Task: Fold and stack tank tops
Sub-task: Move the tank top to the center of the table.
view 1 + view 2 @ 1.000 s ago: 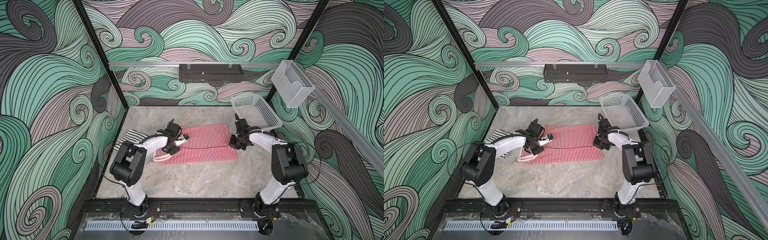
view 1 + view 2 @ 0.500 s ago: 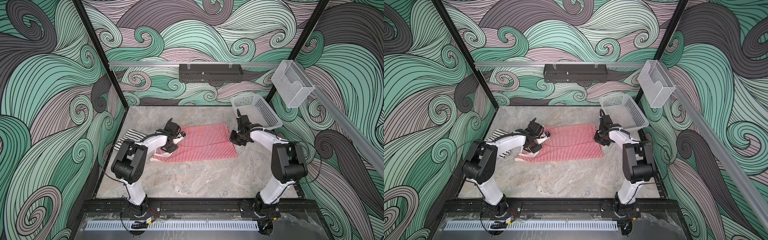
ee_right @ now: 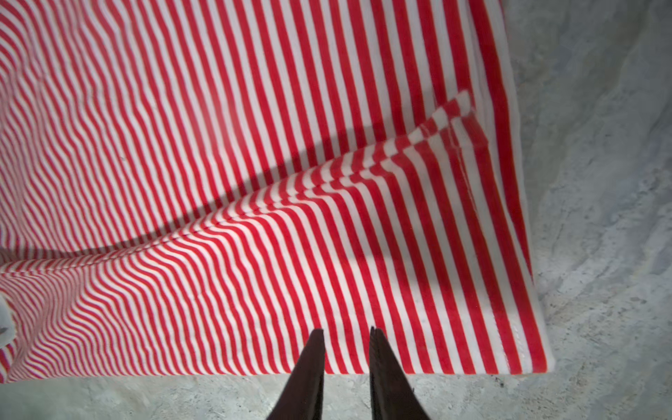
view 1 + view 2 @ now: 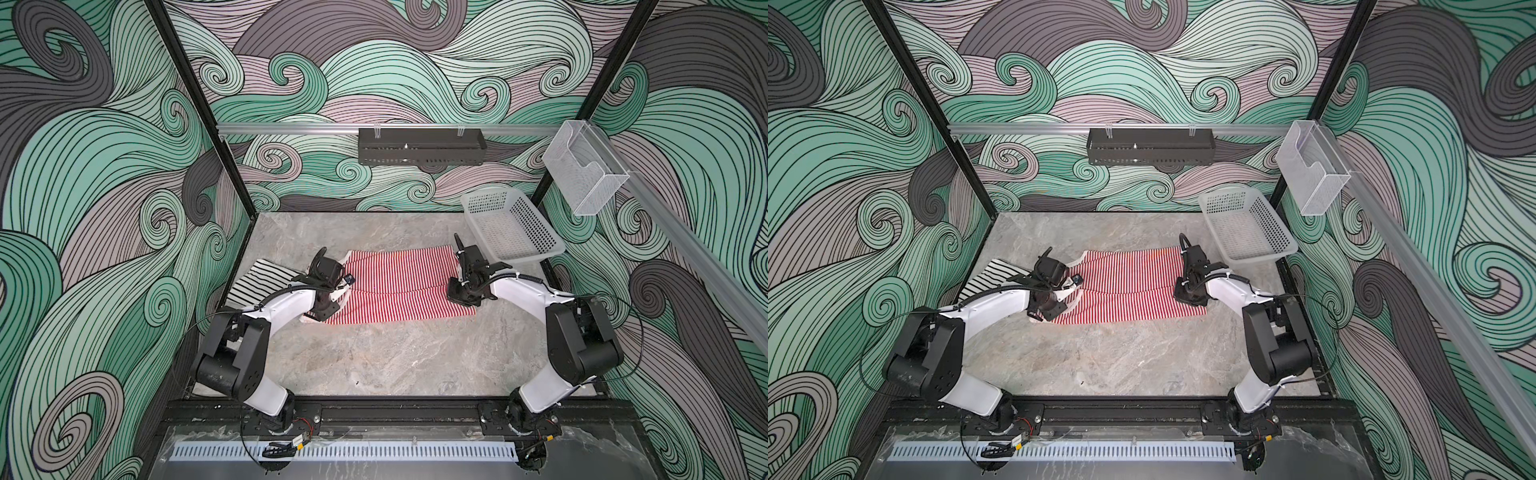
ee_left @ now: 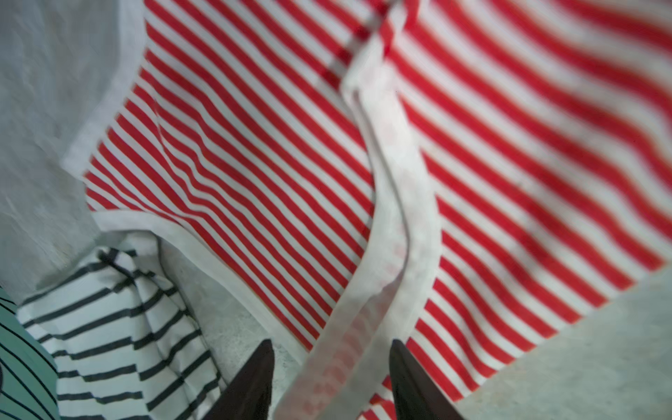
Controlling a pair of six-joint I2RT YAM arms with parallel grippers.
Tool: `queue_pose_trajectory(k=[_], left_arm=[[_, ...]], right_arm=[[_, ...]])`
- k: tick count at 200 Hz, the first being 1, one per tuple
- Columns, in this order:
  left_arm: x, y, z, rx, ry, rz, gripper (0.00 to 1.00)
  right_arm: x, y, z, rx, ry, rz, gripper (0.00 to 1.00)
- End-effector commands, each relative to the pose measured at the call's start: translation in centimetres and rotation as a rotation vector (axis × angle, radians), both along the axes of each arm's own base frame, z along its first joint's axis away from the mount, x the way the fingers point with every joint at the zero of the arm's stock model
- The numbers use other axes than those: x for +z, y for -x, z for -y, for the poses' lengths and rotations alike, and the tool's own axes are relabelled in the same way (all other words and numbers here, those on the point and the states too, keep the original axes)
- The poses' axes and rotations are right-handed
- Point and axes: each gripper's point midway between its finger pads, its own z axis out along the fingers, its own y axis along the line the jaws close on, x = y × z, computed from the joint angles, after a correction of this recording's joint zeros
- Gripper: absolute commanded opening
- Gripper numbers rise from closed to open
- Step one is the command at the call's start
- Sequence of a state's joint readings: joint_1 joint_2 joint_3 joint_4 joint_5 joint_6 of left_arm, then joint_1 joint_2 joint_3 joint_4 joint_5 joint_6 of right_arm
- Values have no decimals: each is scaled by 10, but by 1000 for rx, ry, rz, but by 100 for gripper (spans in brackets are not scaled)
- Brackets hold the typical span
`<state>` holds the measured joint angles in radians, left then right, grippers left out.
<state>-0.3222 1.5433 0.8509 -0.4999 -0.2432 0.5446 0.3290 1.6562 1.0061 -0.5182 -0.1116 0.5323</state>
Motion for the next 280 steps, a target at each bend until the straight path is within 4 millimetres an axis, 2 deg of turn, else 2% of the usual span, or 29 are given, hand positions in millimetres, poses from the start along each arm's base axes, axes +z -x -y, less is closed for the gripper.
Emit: queue_pose_trajectory(k=[1, 30, 81, 148, 188, 220, 247, 280], left_arm=[[-6, 1, -21, 34, -49, -4, 54], [-19, 18, -40, 63, -79, -63, 53], [-34, 54, -48, 46, -72, -172, 52], [-37, 76, -51, 15, -51, -243, 51], [-39, 92, -59, 2, -37, -292, 51], [-39, 110, -58, -22, 1, -350, 51], [-44, 128, -57, -44, 15, -413, 50], [-30, 145, -53, -56, 56, -431, 50]], right_arm=[[-13, 2, 4, -16, 21, -19, 24], [-25, 5, 5, -22, 31, -44, 24], [-38, 20, 9, -30, 71, -96, 25], [-53, 73, 1, 13, 111, -183, 26], [-50, 109, 22, 0, 171, -223, 27], [-48, 137, 33, -15, 173, -255, 27], [-50, 149, 33, -27, 157, -274, 27], [-48, 166, 33, -24, 165, -294, 27]])
